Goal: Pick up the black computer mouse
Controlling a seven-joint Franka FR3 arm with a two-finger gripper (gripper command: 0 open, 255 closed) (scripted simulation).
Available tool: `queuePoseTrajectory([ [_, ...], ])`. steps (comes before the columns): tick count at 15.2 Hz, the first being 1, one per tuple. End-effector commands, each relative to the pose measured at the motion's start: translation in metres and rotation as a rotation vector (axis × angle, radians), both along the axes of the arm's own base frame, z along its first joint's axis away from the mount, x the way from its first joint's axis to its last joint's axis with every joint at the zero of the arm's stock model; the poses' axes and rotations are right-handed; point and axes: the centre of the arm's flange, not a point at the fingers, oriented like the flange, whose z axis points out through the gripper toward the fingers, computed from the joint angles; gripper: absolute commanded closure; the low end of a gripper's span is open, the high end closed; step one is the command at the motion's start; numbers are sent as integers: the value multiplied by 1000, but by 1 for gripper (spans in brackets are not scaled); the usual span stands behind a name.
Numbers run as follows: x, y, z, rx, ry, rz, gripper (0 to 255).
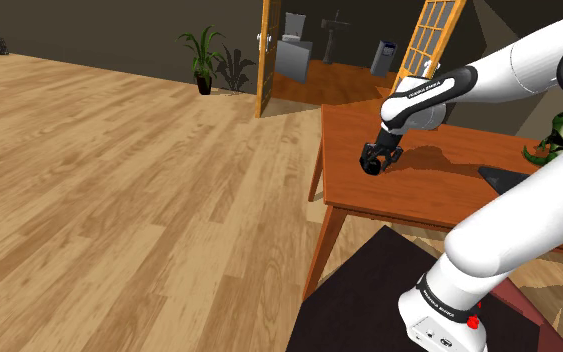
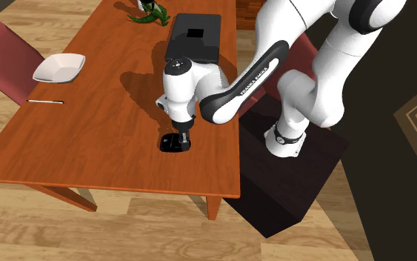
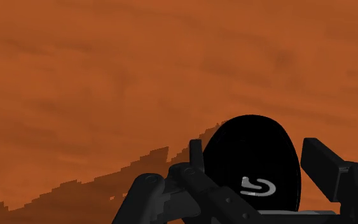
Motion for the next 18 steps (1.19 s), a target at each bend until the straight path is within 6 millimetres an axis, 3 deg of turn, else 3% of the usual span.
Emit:
queuePoseTrajectory([
  [1, 0, 0, -1, 0, 1, 0, 255],
  [7, -1, 0, 0, 0, 0, 0, 255],
  [18, -1, 0, 58, 0, 0, 0, 255],
])
